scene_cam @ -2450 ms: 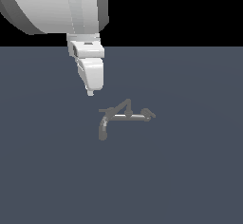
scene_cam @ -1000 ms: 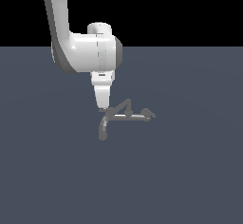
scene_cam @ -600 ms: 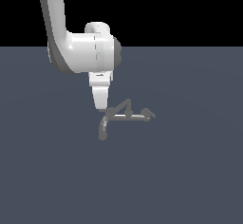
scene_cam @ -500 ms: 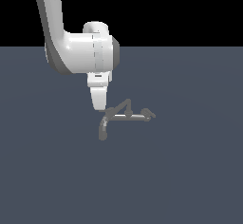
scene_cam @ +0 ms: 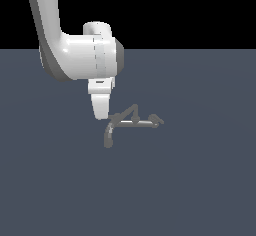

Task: Turn on the faucet by rotating a designated handle.

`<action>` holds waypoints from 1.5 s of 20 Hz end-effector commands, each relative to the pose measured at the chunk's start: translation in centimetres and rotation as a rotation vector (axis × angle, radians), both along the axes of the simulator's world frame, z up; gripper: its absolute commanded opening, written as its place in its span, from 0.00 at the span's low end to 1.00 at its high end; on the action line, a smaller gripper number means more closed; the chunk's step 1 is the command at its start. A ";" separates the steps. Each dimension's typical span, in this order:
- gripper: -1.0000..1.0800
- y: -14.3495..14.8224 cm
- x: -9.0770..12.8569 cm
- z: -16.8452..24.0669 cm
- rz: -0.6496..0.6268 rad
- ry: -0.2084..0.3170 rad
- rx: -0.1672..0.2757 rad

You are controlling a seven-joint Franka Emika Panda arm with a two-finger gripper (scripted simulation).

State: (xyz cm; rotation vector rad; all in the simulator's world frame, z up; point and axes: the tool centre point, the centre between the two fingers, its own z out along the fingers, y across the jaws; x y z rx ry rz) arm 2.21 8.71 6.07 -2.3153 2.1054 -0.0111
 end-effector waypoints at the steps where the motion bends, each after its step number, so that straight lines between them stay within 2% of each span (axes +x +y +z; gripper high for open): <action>1: 0.00 -0.4 -1.3 0.0 -0.002 0.012 -0.005; 7: 0.00 -0.5 -3.3 0.0 0.000 0.013 -0.004; 9: 0.00 0.5 -2.8 0.0 0.013 0.008 0.001; 19: 0.00 -3.5 -5.3 0.0 0.000 0.013 -0.004; 20: 0.00 -3.5 -5.3 0.0 0.000 0.013 -0.004; 21: 0.00 -0.6 -5.3 0.0 0.043 0.012 0.007; 29: 0.00 -7.0 -4.5 0.0 0.000 0.013 -0.004; 30: 0.00 -7.0 -4.5 0.0 0.000 0.013 -0.004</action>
